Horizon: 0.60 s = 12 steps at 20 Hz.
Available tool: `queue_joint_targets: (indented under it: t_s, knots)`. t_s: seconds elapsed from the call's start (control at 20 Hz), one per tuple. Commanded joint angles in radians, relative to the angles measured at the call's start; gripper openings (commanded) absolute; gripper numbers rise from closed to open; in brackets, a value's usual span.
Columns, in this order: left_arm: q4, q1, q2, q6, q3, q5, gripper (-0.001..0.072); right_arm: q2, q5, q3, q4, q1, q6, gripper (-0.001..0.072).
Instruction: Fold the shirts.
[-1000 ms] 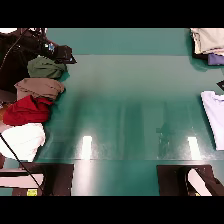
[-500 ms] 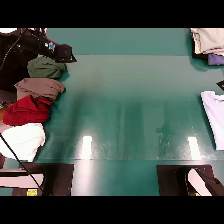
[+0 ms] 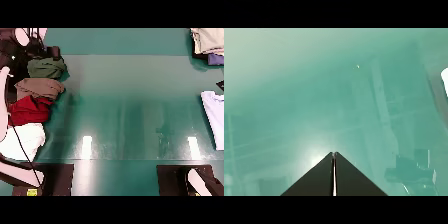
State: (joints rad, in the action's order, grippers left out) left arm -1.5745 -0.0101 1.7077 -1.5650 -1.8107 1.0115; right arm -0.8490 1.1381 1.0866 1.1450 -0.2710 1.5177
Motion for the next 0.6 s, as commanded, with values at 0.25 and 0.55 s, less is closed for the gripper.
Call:
queue_joint_targets:
  t_s: [0.25,0.55]
  knots:
    - [-0.040,-0.129,0.210,-0.032,-0.001,-0.194,0.0645,0.001,0.013,0.001,-0.001,0.001,0.000,0.0018]
    - [0.029,-0.129,0.210,-0.021,-0.030,-0.204,0.0022,0.001,0.014,0.001,-0.001,0.001,0.000,0.0018]
